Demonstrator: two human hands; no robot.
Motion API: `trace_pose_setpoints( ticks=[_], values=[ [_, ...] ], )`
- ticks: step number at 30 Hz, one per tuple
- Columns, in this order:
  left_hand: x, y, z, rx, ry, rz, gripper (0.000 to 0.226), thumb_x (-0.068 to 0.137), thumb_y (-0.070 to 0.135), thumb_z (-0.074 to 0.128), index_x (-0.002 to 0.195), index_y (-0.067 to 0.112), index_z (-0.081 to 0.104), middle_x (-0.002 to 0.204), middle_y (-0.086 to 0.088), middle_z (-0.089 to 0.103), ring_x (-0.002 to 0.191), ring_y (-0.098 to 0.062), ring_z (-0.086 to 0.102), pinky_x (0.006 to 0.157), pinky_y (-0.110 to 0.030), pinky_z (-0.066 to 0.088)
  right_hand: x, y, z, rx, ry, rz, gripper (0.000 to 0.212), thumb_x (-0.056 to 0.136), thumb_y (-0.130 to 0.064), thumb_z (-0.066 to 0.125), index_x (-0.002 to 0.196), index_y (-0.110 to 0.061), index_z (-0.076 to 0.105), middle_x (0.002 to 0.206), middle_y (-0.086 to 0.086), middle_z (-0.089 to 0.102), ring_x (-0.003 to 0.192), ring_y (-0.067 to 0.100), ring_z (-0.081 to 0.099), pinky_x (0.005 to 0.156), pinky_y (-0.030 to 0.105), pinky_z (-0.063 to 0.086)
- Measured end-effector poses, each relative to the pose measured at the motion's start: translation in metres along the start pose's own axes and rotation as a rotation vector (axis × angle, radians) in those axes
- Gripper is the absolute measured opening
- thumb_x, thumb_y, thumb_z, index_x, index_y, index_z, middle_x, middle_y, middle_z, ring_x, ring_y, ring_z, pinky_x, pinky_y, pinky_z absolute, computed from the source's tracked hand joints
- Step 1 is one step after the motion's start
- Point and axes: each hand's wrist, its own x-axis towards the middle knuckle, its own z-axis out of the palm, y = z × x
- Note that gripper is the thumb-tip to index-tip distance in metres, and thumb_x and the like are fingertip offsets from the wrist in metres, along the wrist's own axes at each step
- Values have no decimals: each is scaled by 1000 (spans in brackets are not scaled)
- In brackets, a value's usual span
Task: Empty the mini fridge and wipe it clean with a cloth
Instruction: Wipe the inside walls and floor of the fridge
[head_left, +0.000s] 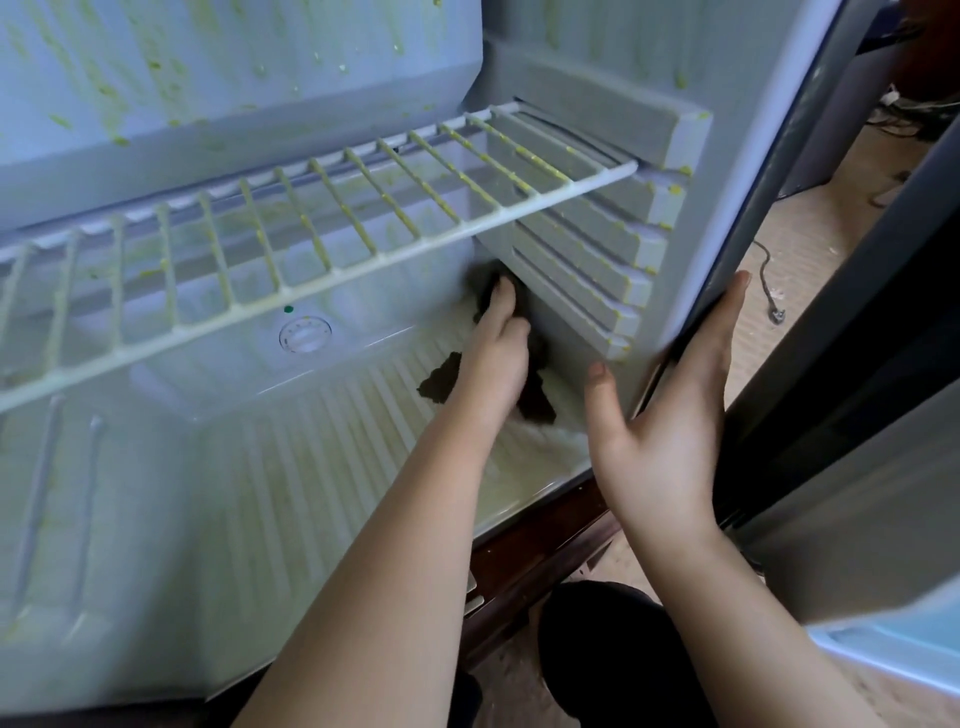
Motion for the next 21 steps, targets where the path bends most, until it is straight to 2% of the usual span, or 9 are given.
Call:
trace_pose_setpoints(
  ticks=[2, 4, 8, 11, 13, 14, 16, 18, 21],
  values=[
    [-5, -10, -5, 508, -88, 5, 55, 100, 10, 33, 153, 13, 22, 161, -4, 20, 148, -19, 17, 121, -31, 5, 0, 0, 0, 5, -2, 4, 94, 81, -10, 60, 150, 1, -3, 158, 7, 6, 145, 6, 4, 116, 14, 5],
    [-3, -15, -12, 768, -123, 30, 53, 102, 11, 29, 154, 10, 18, 162, -5, 16, 148, -17, 15, 119, -36, -3, -1, -1, 1, 4, 1, 8, 94, 81, -10, 60, 151, 0, -3, 157, 3, 7, 143, 1, 3, 114, 11, 5],
    [-5, -10, -11, 785, -106, 37, 54, 102, 13, 31, 154, 12, 19, 161, -5, 19, 148, -18, 17, 119, -35, 4, -1, -1, 1, 2, -2, 16, 94, 81, -9, 59, 151, -2, -4, 155, -2, 7, 143, 0, 3, 115, 11, 5],
    [-6, -3, -11, 307, -44, -65, 57, 97, 13, 41, 151, 27, 31, 155, -6, 34, 139, -24, 36, 111, -28, 29, -1, -1, 1, -7, -3, 15, 94, 82, -7, 61, 151, -1, -3, 159, 6, 7, 143, 0, 4, 114, 10, 5],
    [-9, 5, -8, 21, -6, -63, 61, 90, 18, 44, 148, 35, 35, 153, 1, 38, 131, -24, 46, 110, -37, 37, -1, -1, 0, -10, 1, 19, 93, 83, -7, 61, 151, 0, -2, 160, 10, 6, 143, 2, 5, 113, 10, 5],
    [-11, 5, -6, 13, -8, -43, 62, 90, 16, 43, 148, 35, 34, 153, 1, 37, 129, -25, 48, 109, -42, 39, -1, -1, 0, -12, 1, 19, 93, 82, -6, 61, 151, 1, -2, 160, 11, 6, 144, 3, 5, 114, 10, 5],
    [-20, 3, -4, 300, -76, 4, 61, 95, 9, 40, 152, 27, 28, 158, -4, 28, 137, -29, 38, 114, -45, 31, 0, -1, 0, -17, 1, 15, 93, 82, -6, 61, 151, 1, -1, 160, 12, 6, 145, 5, 5, 114, 11, 5],
    [-23, -8, -4, 688, -144, 66, 57, 99, 9, 35, 154, 17, 22, 162, -4, 18, 147, -21, 18, 121, -40, 10, 0, -1, 0, -15, 1, 16, 93, 82, -5, 62, 151, 1, -2, 160, 13, 6, 146, 9, 6, 115, 12, 6],
    [-21, -13, -6, 892, -155, 74, 55, 101, 15, 31, 154, 13, 16, 163, -1, 13, 149, -11, 10, 119, -37, -3, 0, -3, 0, -12, 2, 30, 94, 83, -2, 63, 151, -1, -2, 160, 11, 6, 146, 8, 6, 116, 13, 6]
  ],
)
